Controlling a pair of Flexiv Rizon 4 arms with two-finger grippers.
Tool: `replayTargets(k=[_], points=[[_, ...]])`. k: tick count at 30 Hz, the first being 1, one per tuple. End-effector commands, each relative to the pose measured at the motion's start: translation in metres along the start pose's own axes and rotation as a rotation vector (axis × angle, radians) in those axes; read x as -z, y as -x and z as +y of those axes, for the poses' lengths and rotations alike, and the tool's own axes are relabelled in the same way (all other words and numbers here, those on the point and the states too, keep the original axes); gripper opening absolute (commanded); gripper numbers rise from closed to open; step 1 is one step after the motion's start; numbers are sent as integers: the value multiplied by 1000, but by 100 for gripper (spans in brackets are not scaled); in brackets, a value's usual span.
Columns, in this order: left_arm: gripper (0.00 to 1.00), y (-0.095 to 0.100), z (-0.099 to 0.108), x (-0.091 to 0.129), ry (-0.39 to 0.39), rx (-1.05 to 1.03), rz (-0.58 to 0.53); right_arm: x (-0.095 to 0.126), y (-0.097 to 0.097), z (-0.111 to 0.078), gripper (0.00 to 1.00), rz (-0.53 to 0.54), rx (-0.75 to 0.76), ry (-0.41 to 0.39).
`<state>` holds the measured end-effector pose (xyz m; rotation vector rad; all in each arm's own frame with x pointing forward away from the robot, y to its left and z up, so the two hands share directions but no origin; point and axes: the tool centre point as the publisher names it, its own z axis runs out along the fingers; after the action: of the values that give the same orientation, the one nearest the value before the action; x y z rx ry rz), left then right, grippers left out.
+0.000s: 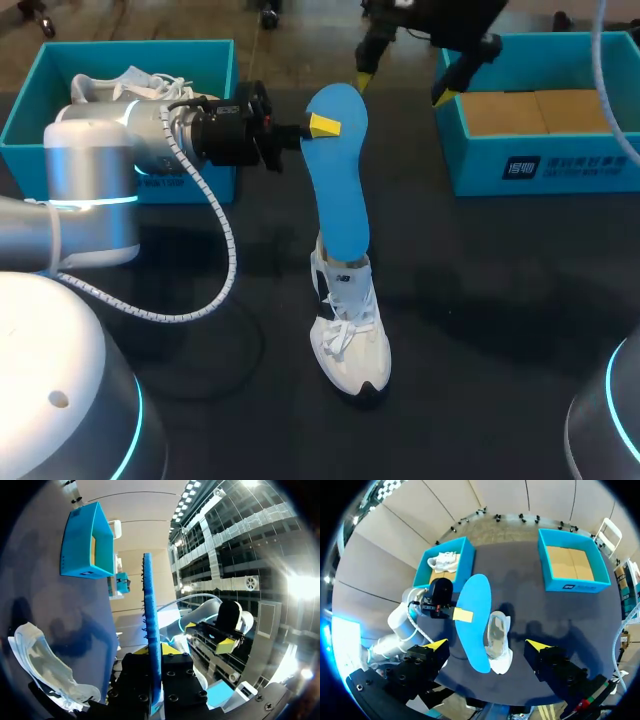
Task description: Take the shoe out of the shoebox, open the shoe tongue, remove and reinsert the insole, then place the shoe into the shoebox
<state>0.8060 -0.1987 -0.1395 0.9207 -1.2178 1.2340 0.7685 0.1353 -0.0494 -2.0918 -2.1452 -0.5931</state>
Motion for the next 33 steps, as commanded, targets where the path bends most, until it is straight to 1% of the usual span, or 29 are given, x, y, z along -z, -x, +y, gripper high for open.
replayTargets(k=[1,5,9,10,12,16,17,22,25,31,33], points=[[0,1,0,0,0,-1,1,-6,14,-4,100,296,-19,-20],[0,1,0,0,0,-1,1,-11,23,-7,100,356,-48,-17],[0,1,0,0,0,-1,1,-15,31,-9,100,459,-59,10],[0,1,0,0,0,-1,1,-16,33,-10,100,471,-62,12],[0,1,0,0,0,-1,1,-21,37,-11,100,460,-67,1],[0,1,0,0,0,-1,1,-30,44,-13,100,525,-88,-1],[0,1,0,0,0,-1,1,-31,44,-13,100,528,-92,-2],[0,1,0,0,0,-1,1,-34,50,-10,100,649,-117,33],[0,1,0,0,0,-1,1,-35,54,-9,100,695,-128,52],[0,1,0,0,0,-1,1,-39,61,-10,100,701,-123,37],[0,1,0,0,0,-1,1,-39,62,-9,100,684,-102,14]])
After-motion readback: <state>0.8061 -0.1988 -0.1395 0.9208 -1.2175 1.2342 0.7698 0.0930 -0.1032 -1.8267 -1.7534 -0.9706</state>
